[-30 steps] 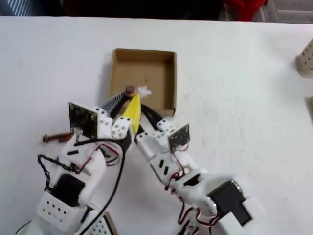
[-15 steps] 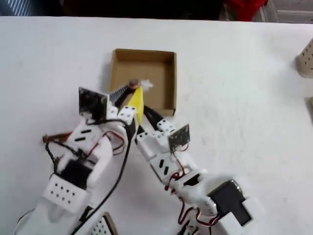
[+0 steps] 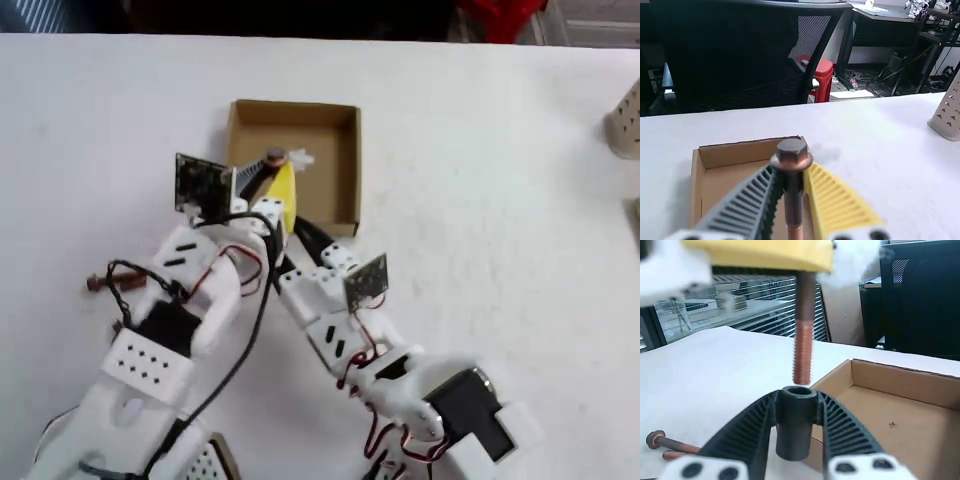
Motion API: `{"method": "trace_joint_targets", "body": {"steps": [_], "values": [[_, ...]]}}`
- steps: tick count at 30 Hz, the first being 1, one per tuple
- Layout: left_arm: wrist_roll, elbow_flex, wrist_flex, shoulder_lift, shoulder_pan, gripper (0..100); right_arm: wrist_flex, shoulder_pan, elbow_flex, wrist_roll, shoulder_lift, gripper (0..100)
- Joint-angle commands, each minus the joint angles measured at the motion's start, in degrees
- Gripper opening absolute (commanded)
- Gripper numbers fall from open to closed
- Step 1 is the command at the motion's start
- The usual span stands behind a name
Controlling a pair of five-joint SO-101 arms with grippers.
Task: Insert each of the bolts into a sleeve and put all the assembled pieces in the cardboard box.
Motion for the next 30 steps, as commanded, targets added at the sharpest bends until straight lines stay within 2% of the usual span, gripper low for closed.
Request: {"method": "trace_joint_targets", "body": {"steps": [1, 19, 24, 30], "values": [[-0.5, -3.5, -2.4, 1.0, -0.6, 2, -1.5, 0.1, -1.2, 0.9, -0.1, 1.9], [-0.5, -2.7, 0.7, 1.0, -2.8, 2, -1.5, 0.2, -1.2, 0.9, -0.1, 1.9], [-2.3, -2.5, 1.1, 1.0, -2.2, 2, -1.5, 0.2, -1.2, 0.9, -0.1, 1.9], [-0.8, -2.9, 1.8, 1.0, -0.9, 2, -1.5, 0.1, -1.2, 0.9, -0.1, 1.9]]}}
